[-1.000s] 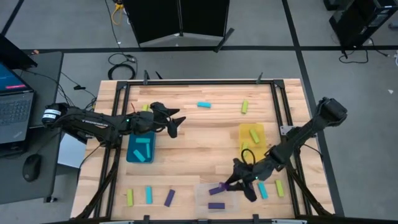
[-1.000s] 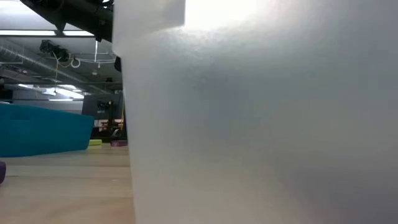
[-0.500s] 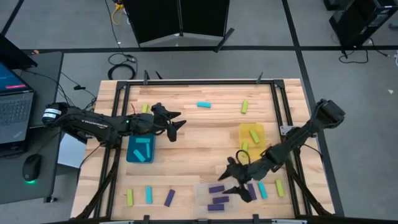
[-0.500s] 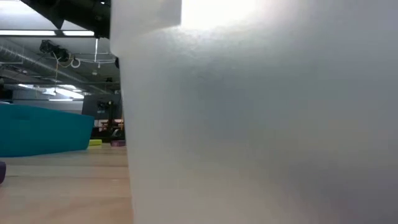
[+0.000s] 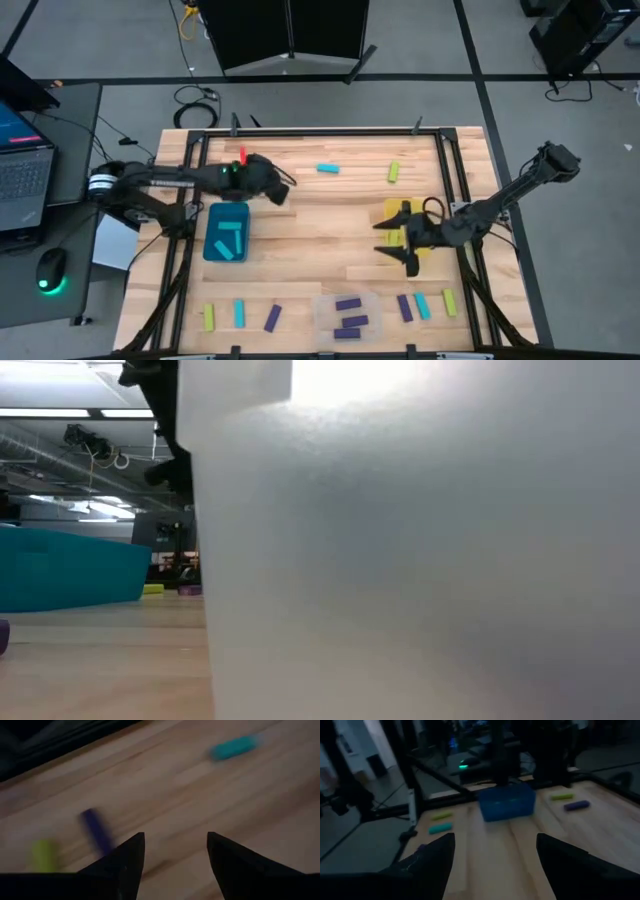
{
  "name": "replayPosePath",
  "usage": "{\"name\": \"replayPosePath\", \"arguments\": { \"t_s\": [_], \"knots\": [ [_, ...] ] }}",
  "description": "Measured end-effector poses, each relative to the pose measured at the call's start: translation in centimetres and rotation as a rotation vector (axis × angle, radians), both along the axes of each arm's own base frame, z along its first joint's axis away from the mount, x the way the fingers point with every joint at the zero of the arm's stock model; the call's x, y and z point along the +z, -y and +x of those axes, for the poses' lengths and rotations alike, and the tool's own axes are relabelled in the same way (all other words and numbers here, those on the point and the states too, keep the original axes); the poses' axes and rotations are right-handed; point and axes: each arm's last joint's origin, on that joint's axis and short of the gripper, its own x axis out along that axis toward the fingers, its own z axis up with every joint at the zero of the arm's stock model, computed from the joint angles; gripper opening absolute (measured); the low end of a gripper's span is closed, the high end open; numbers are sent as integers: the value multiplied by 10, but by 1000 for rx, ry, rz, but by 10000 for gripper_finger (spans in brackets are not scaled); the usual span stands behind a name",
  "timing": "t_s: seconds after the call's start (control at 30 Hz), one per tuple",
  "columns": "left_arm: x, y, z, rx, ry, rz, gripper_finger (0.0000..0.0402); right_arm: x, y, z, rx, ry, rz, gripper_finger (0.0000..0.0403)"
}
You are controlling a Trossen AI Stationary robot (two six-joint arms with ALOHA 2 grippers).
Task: Sort blocks
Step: Put the green block into the yellow bin
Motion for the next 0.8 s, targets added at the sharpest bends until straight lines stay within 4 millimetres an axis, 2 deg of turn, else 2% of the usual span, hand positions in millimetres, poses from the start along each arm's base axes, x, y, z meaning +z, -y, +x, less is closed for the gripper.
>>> {"name": "replayPosePath", "arguments": {
  "t_s": [0.17,0.37,0.47,0.7,0.8],
  "knots": [
    [-10,-39,-18,122,-213,-126,234,-11,9,-15,-21,14,25,292],
    [-16,-71,-40,204,-276,-230,235,-22,10,-18,-23,1,18,288],
    [-17,-77,-51,237,-331,-270,235,-24,10,-18,-20,-5,14,289],
    [-18,-88,-63,272,-380,-275,241,-22,6,-19,20,11,-3,284],
    [-29,-93,-66,257,-363,-322,255,-22,5,-20,31,11,-13,281]
  ]
}}
